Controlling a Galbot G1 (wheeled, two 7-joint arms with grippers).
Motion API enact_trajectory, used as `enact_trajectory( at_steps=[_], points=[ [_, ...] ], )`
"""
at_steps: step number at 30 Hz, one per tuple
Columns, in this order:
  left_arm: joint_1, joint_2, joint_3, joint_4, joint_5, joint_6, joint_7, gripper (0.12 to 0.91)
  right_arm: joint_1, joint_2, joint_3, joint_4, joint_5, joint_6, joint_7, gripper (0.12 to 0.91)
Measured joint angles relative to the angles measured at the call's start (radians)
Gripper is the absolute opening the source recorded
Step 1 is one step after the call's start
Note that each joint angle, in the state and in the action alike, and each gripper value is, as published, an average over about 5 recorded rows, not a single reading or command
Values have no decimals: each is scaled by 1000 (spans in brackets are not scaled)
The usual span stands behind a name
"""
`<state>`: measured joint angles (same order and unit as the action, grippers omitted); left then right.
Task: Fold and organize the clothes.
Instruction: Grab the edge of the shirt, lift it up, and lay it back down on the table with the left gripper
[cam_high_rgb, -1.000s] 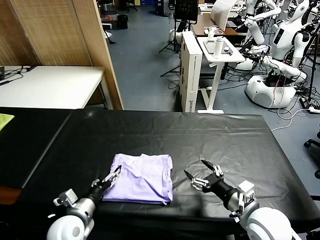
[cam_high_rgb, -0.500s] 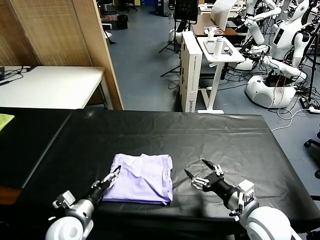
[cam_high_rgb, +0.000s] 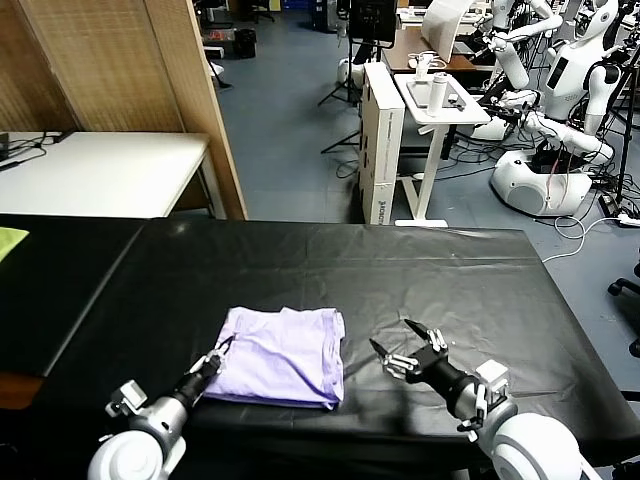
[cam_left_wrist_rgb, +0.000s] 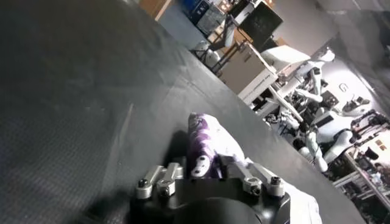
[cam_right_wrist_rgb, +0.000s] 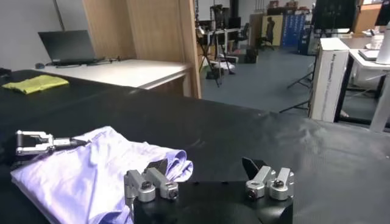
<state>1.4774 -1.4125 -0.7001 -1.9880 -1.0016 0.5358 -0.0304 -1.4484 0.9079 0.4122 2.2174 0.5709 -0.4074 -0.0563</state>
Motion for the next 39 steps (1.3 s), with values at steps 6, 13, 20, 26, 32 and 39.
enact_trajectory(
  at_steps=[6, 13, 20, 26, 32, 39],
  points=[
    [-16, 33, -5, -3, 111, -40, 28, 178, 6, 16, 11, -19, -9, 1, 3, 907],
    [-45, 134, -50, -18, 258, -84, 52, 178, 7, 40, 13, -42, -32, 5, 2, 907],
    [-26, 278, -159, -48, 306, -90, 58, 178, 23, 57, 2, -64, -41, 9, 1, 907],
    [8, 385, -260, -98, 384, -93, 51, 178, 27, 74, -11, -78, -61, 17, -4, 907],
    [4, 384, -253, -175, 446, -67, 18, 178, 10, 81, -8, -74, -71, 20, -6, 907],
    [-35, 284, -70, -227, 345, 4, -81, 178, -2, 84, 0, -70, -86, 20, -5, 907]
  ],
)
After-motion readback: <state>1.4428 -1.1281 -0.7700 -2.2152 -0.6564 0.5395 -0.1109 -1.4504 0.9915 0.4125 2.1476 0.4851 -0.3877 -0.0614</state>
